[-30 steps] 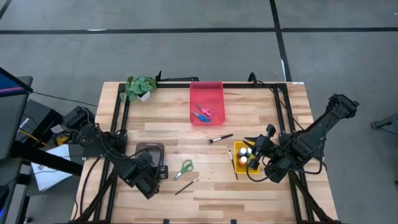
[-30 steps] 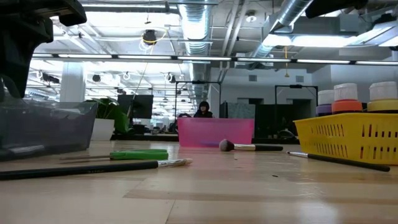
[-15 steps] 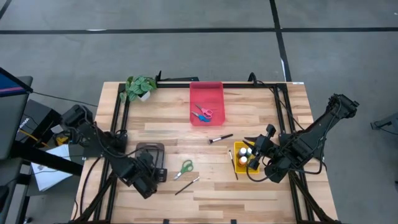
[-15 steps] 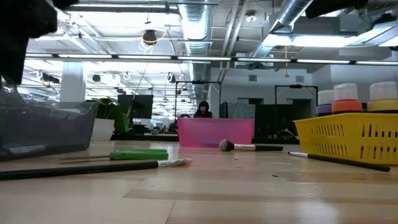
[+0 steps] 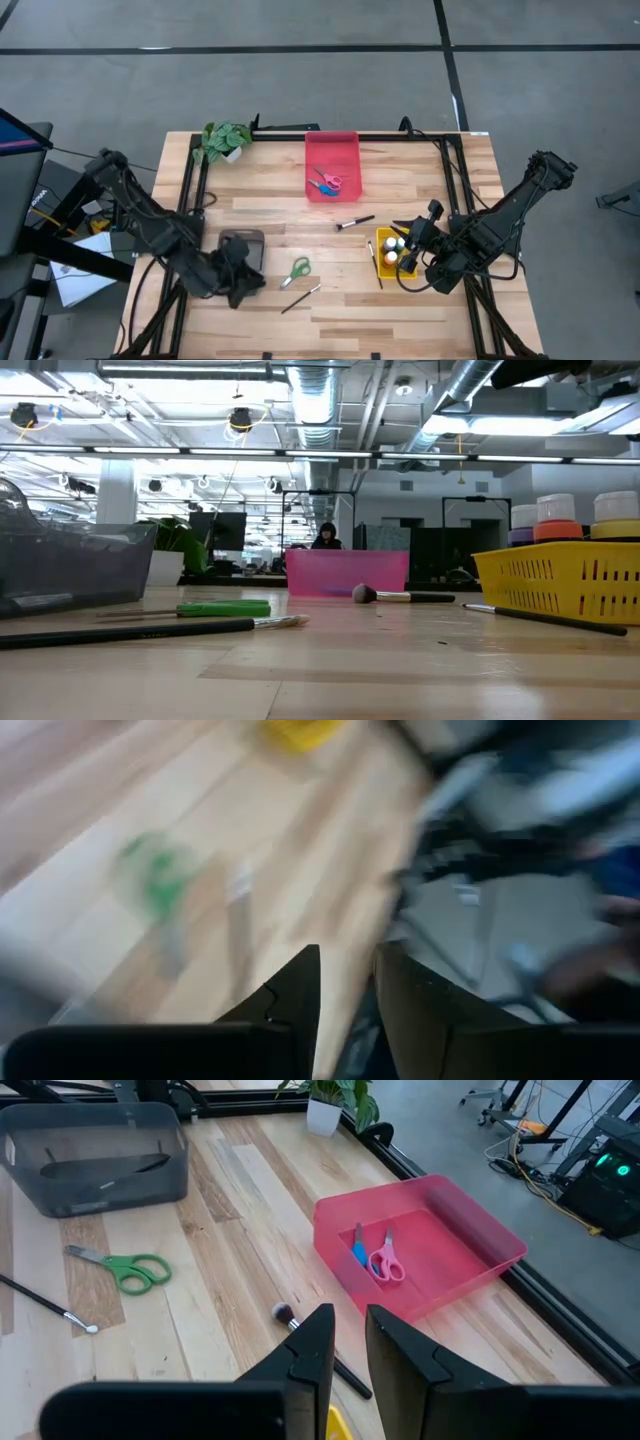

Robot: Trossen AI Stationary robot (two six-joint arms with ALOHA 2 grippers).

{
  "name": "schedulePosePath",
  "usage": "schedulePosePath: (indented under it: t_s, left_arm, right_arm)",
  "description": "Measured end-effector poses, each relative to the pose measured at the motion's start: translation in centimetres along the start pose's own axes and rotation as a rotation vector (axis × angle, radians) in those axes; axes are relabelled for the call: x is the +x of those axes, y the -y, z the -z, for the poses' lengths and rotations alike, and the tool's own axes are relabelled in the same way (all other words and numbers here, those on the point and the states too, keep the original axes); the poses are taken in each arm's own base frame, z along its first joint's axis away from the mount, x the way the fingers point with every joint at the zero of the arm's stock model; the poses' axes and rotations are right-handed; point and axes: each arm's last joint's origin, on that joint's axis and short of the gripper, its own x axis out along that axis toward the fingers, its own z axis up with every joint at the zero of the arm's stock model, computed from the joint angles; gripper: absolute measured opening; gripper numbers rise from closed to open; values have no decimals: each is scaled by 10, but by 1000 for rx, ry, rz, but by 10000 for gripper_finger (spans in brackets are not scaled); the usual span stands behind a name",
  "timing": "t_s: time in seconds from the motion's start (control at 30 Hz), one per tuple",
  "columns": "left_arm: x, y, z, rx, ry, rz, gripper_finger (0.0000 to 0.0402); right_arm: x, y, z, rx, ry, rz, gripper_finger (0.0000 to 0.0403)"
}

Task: Pick & Place Paint Supplies
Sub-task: Put the bottom left black makeup brush into the black bin

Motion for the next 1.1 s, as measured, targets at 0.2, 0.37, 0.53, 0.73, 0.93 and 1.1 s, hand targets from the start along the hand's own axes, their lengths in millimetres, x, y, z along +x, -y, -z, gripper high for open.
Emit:
schedulePosePath:
  t_s: [0.2,0.37,0.53,0.73,0.93,1.1]
  left_arm:
    - [-1,17,-34,176,161,214,92]
    - [21,9,-52,234,125,204,92]
    - [56,-3,-62,223,33,170,92]
    - [92,-7,-60,257,-103,178,92]
    - [120,16,-62,397,-169,185,92]
    - [149,25,-60,477,-262,91,92]
  right_arm:
    - [0,0,0,3,1,-1,56]
    - [0,0,0,4,1,-2,56]
    - [0,0,0,5,-4,-7,56]
    - [0,-1,0,5,-20,-21,56]
    - [0,-1,0,7,-21,-22,56]
    - [0,-2,0,14,-18,-26,56]
